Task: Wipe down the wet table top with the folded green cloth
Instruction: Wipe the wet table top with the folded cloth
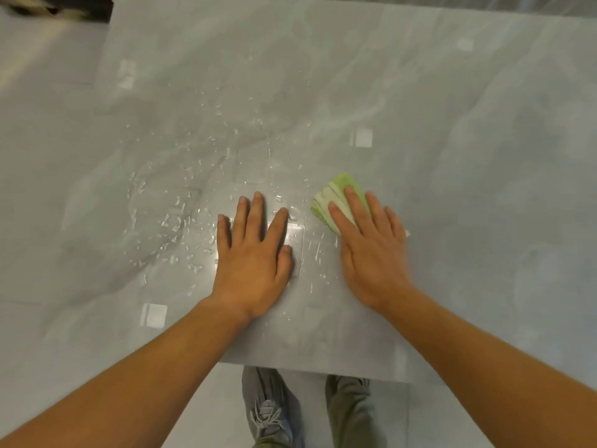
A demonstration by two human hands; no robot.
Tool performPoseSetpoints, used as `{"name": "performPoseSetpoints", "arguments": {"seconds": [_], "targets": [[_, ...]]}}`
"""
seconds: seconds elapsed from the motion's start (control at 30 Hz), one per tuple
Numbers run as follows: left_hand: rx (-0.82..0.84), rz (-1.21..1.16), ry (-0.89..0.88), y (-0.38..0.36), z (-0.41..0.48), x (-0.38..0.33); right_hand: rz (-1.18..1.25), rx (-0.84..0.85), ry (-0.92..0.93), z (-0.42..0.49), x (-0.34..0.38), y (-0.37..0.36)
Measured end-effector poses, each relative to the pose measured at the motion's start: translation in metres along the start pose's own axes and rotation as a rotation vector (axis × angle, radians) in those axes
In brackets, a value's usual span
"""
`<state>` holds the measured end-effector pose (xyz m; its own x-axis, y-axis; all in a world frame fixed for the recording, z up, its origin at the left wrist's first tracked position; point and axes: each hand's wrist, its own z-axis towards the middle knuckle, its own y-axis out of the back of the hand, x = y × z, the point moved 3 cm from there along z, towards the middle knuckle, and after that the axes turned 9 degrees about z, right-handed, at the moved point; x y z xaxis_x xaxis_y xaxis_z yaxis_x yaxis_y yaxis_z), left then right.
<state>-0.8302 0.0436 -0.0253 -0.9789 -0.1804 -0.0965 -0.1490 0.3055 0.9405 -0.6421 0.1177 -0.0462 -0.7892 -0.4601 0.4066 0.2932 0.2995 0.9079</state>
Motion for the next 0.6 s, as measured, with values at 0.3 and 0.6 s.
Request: {"name": "performPoseSetpoints", "arguments": {"seconds": [0.3, 0.6], "targets": [[0.001, -0.002, -0.036, -0.011, -0.030, 0.025, 0.042, -0.102, -0.355, 0.023, 0.006, 0.002], [0.027, 0.016, -0.058, -0.022, -0.052, 0.030, -0.016, 0.079, 0.070, -0.075, 0.020, -0.018]]}}
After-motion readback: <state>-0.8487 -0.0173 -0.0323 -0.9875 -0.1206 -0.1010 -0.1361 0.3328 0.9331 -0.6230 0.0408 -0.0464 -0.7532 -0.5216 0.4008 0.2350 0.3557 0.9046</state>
